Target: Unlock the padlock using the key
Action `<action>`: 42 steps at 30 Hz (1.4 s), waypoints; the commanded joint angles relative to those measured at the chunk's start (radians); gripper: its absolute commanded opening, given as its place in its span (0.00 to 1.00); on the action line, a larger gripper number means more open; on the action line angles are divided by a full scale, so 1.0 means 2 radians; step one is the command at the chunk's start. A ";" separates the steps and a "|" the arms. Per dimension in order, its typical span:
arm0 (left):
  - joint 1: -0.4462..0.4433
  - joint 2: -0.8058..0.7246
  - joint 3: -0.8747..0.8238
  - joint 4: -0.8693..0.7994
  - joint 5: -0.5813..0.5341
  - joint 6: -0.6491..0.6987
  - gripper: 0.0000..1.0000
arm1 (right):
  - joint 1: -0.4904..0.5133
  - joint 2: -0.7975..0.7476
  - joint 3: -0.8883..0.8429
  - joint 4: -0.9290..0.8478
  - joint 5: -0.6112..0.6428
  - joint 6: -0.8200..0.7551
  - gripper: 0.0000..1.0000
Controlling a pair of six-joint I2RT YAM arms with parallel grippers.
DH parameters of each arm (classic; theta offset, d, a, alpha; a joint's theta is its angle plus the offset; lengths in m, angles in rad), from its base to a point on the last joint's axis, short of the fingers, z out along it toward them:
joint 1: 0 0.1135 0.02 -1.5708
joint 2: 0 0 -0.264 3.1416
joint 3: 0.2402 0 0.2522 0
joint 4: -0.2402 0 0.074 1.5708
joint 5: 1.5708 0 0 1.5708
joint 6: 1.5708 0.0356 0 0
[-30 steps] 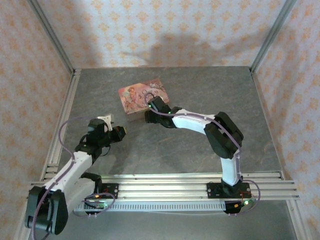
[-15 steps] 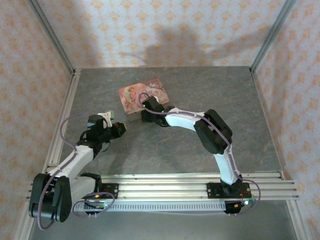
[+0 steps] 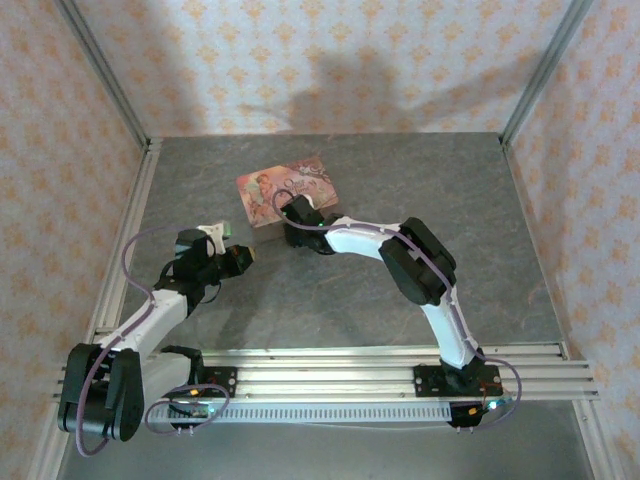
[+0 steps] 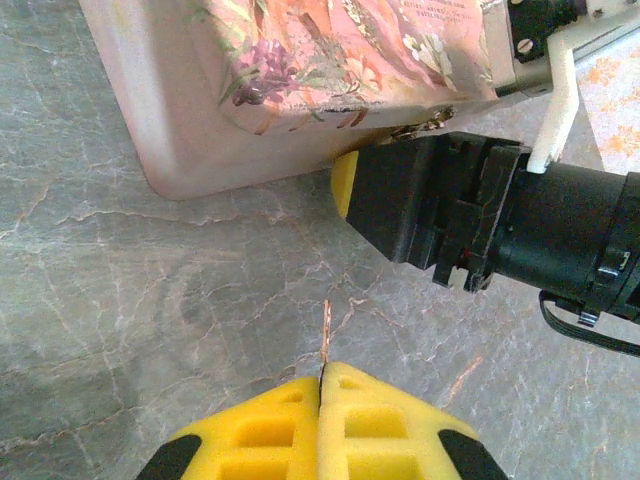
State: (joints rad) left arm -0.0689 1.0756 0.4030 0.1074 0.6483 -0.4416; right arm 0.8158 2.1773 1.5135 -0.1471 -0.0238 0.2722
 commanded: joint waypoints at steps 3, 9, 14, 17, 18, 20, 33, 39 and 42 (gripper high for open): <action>0.006 0.026 0.002 0.058 0.026 0.017 0.00 | 0.002 -0.027 -0.031 0.030 0.013 -0.017 0.15; 0.005 0.070 0.018 0.094 0.028 0.025 0.00 | 0.002 -0.064 -0.072 0.029 -0.007 -0.024 0.03; 0.002 0.118 0.032 0.131 0.028 0.030 0.00 | 0.002 -0.105 -0.120 0.028 -0.048 -0.018 0.00; -0.006 0.154 0.049 0.149 0.026 0.035 0.00 | 0.002 -0.128 -0.139 0.013 -0.064 -0.005 0.00; -0.010 0.167 0.056 0.154 0.026 0.035 0.00 | 0.002 -0.134 -0.139 0.000 -0.067 0.003 0.00; -0.016 0.186 0.067 0.166 0.025 0.037 0.00 | 0.002 -0.140 -0.130 -0.033 -0.074 0.014 0.00; -0.031 0.201 0.046 0.226 0.071 0.061 0.00 | -0.022 -0.121 -0.001 -0.216 -0.109 0.103 0.00; -0.062 0.174 0.003 0.248 0.080 0.075 0.00 | -0.036 -0.118 0.009 -0.220 -0.144 0.127 0.00; -0.071 0.161 -0.020 0.279 0.081 0.069 0.00 | -0.043 -0.123 0.005 -0.206 -0.173 0.143 0.00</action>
State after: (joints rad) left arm -0.1989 1.4345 0.3927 0.5583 0.7864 -0.3260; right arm 0.7414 1.9484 1.4887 -0.5655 -0.3080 0.5068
